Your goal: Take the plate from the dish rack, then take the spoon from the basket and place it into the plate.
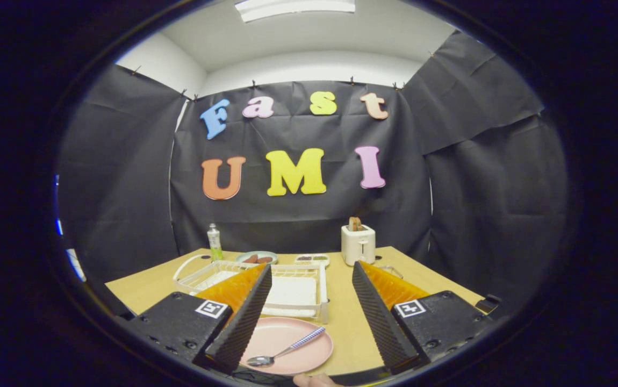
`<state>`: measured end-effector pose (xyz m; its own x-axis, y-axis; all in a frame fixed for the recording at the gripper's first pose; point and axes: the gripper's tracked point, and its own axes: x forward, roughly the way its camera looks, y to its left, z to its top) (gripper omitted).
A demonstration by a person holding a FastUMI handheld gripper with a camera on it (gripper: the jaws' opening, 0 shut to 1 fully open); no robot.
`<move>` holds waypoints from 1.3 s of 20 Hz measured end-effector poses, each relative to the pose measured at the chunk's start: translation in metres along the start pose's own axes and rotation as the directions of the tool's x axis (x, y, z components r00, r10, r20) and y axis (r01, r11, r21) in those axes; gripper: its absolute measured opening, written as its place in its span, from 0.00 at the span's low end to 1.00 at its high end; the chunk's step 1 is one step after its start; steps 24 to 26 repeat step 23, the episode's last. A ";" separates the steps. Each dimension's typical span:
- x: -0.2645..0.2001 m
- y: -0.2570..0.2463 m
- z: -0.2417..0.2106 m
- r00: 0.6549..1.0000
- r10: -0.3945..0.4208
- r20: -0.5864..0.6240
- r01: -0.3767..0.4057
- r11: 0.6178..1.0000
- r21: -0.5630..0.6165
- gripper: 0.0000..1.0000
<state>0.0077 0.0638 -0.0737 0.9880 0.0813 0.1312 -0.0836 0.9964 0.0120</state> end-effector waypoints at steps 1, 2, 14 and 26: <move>-0.002 -0.007 0.004 1.000 -0.012 0.001 0.012 1.000 -0.005 0.97; -0.004 -0.010 0.008 1.000 -0.015 0.000 0.015 1.000 -0.010 0.98; -0.012 -0.077 0.042 0.996 -0.079 0.034 0.076 0.994 0.082 1.00; -0.017 -0.085 0.038 0.998 -0.057 -0.018 0.058 0.994 0.096 1.00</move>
